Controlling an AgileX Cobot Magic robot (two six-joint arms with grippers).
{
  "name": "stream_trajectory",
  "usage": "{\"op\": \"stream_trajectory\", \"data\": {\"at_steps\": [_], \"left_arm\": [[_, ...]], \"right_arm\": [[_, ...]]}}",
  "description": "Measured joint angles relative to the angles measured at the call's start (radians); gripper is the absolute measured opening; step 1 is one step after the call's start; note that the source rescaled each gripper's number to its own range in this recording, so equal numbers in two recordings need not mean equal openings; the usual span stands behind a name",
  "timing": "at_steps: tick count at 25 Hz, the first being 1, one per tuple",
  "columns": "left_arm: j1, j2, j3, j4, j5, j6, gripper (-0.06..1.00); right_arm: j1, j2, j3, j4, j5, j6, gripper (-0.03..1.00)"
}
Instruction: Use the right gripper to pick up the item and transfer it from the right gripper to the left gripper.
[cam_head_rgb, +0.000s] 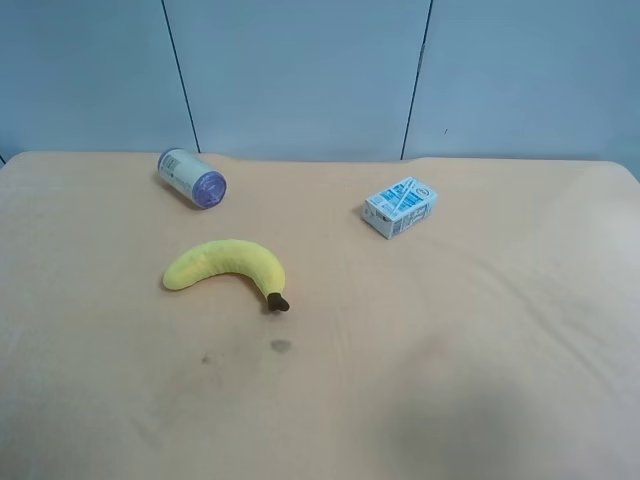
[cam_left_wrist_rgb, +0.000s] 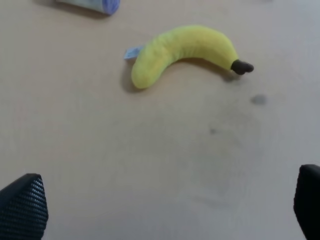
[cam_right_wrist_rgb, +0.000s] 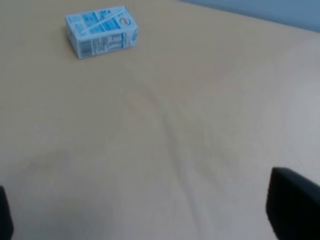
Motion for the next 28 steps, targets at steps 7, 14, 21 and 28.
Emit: {"op": "stream_trajectory", "data": {"at_steps": [7,14,21,28], "left_arm": [[0.000,0.000,0.006,-0.004,-0.014,0.000,1.00],[0.065,0.000,0.006,-0.004,-0.014,0.000,1.00],[0.365,0.000,0.006,-0.004,-0.014,0.001,1.00],[0.592,0.000,0.006,-0.006,-0.014,0.001,1.00]], "right_arm": [[0.000,0.000,0.000,0.000,0.000,0.000,1.00],[0.000,0.000,0.000,0.000,0.000,0.000,1.00],[0.000,0.000,0.000,0.000,0.000,0.000,1.00],[0.000,0.000,0.000,0.000,0.000,0.000,1.00]]}}
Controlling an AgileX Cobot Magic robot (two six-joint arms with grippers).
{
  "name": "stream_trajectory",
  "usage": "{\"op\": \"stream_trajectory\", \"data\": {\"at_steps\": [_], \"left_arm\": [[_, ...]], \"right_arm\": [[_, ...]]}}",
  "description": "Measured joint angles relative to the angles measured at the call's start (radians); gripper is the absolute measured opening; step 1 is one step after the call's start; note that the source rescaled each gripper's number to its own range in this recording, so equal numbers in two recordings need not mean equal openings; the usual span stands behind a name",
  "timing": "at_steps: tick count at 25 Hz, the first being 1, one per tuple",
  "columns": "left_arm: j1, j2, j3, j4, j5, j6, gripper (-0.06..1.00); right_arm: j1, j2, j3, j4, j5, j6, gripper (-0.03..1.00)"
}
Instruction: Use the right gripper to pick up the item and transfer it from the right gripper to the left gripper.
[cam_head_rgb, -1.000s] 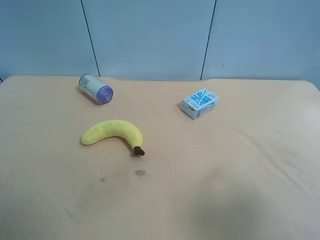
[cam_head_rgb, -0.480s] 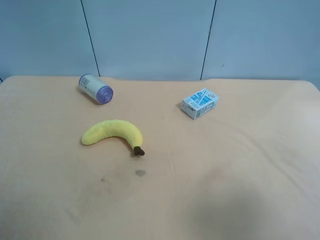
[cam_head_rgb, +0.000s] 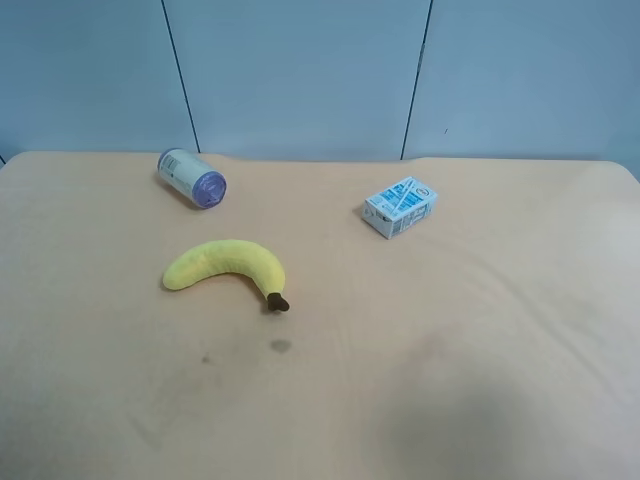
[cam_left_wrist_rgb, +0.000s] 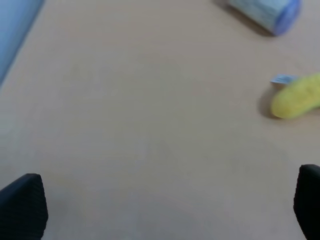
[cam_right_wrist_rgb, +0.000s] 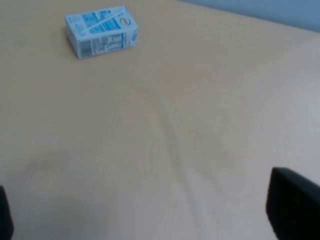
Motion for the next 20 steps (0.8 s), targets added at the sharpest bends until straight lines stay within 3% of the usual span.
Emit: {"op": "stream_trajectory", "data": {"at_steps": [20], "left_arm": [[0.031,0.000,0.000,0.000,-0.001,0.000,1.00]], "right_arm": [[0.000,0.000,0.000,0.000,0.000,0.000,1.00]]}}
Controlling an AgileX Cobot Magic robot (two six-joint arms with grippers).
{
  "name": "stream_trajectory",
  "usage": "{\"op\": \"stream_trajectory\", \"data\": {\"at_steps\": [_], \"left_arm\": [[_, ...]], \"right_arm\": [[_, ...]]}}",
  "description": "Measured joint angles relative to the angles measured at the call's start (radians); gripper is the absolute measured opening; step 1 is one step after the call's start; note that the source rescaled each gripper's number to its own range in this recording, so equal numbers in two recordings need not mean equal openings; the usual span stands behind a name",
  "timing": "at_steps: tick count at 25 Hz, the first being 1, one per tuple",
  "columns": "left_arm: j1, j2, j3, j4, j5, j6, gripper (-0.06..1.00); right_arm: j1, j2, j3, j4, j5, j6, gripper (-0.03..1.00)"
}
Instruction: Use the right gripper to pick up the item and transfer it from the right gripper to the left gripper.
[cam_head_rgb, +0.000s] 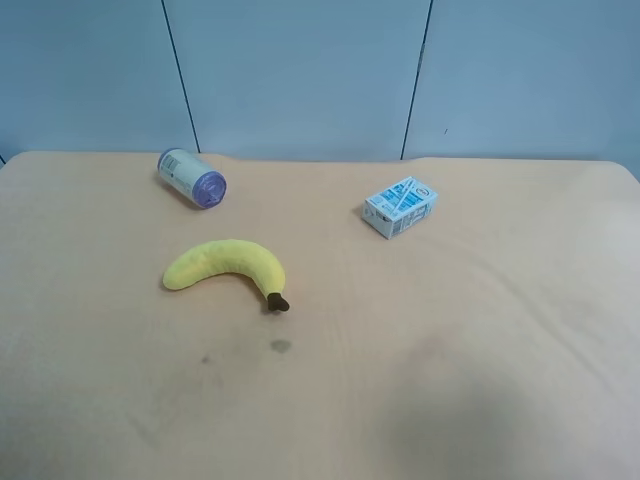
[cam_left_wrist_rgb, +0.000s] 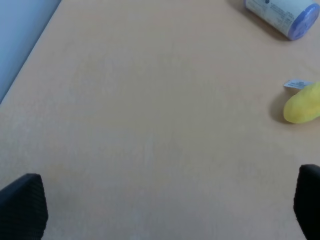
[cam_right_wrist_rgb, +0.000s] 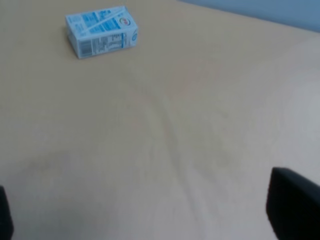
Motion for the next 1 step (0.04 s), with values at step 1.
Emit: {"op": "stream_trajectory", "data": {"at_steps": [1], "left_arm": [[0.000,0.000,0.000,0.000,0.000,0.000,1.00]], "right_arm": [[0.000,0.000,0.000,0.000,0.000,0.000,1.00]]}}
